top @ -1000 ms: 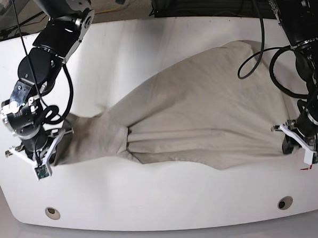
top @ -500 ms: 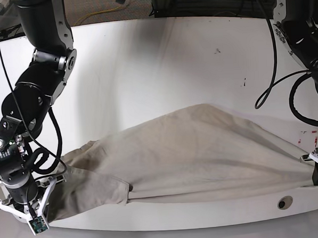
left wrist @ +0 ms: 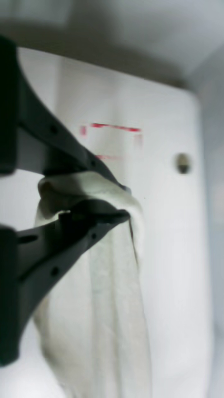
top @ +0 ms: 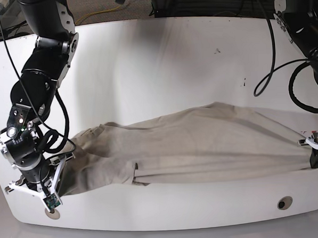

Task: Fold the T-shirt properly
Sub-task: 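Lift and swing the shirt with both grippers to flatten it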

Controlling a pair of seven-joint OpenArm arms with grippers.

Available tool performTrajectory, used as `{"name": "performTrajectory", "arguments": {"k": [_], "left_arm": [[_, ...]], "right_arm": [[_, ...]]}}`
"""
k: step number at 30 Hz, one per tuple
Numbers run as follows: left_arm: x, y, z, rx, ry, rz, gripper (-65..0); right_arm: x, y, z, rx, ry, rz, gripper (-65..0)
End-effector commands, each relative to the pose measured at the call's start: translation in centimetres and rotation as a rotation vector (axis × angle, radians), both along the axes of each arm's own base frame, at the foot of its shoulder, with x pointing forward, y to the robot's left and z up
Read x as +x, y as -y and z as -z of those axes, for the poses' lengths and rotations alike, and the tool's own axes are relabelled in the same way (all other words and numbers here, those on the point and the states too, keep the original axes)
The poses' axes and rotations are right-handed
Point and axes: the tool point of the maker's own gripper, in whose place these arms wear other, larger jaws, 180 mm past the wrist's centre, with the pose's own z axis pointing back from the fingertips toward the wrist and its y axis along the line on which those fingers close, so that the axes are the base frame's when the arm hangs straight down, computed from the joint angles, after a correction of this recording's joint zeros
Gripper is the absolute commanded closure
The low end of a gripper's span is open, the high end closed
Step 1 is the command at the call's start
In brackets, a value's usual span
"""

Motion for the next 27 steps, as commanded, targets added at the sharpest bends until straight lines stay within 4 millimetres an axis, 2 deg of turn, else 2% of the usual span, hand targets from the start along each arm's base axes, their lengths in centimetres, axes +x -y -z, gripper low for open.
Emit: {"name": "performTrajectory", "arguments": {"k": [1, 11, 16, 20, 27], "left_arm": [[-0.5, 0.2, -1.3, 0.032, 0.055, 0.015, -0.4], [-6.3, 0.5, 7.6, 0.050, -0.189, 0.026, -0.4], [-10.0, -1.2, 10.5, 0.092, -0.292, 0.022, -0.4], [-12.5, -2.5, 12.0, 0.114, -0.355, 0.012, -0.3], [-17.1, -4.1, 14.4, 0.150, -0.472, 0.010, -0.3]], "right_arm": [[-0.5, 0.2, -0.7, 0.036, 0.048, 0.020, 0.0], [-5.6, 0.2, 8.7, 0.168, -0.153, 0.100, 0.0], [-8.3, 0.1, 12.2, 0.195, -0.246, 0.125, 0.0], [-9.9, -1.1, 14.2, 0.245, -0.294, 0.107, 0.0], [-13.7, -1.1, 17.2, 0.347, -0.365, 0.118, 0.0]]}}
